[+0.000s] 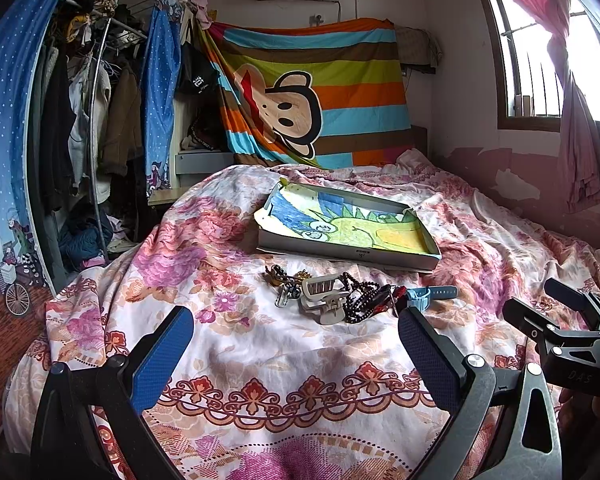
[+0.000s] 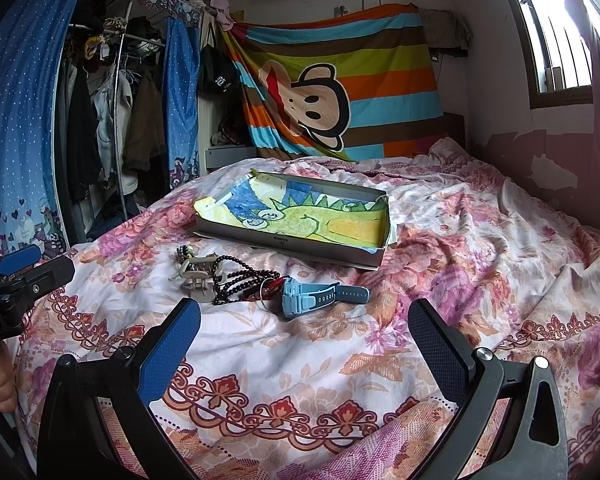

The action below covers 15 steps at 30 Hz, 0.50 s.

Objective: Organize jewelry

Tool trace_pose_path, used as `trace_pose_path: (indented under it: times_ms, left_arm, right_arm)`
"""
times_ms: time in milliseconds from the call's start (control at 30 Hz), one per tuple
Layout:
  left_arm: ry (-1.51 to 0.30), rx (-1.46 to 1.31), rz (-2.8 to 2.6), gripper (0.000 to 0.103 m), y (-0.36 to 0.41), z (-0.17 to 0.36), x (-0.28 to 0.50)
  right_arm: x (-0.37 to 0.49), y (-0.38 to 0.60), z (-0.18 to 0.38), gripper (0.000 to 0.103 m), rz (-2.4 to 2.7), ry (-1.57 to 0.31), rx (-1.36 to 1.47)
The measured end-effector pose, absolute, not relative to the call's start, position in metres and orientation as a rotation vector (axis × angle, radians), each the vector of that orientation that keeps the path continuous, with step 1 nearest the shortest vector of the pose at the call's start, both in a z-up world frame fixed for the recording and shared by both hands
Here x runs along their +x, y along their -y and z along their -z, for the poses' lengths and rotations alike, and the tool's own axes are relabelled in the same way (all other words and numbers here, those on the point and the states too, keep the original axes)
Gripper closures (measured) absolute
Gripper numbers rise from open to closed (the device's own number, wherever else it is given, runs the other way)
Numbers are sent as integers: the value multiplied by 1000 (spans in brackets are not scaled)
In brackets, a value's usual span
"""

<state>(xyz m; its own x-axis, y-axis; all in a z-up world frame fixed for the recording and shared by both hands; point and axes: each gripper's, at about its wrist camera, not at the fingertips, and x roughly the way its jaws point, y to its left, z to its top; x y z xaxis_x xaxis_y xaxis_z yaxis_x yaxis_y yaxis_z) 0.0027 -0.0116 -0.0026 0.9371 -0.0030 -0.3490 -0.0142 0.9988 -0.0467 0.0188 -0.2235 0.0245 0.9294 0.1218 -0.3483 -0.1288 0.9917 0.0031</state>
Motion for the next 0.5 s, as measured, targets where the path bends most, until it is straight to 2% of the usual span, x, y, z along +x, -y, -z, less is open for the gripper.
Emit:
trace_pose_path:
  times_ms: [500]
  left_arm:
    - [-357, -48, -6, 0, 12, 3, 3]
  right_arm:
    - [19, 223, -24, 1, -128, -360, -20]
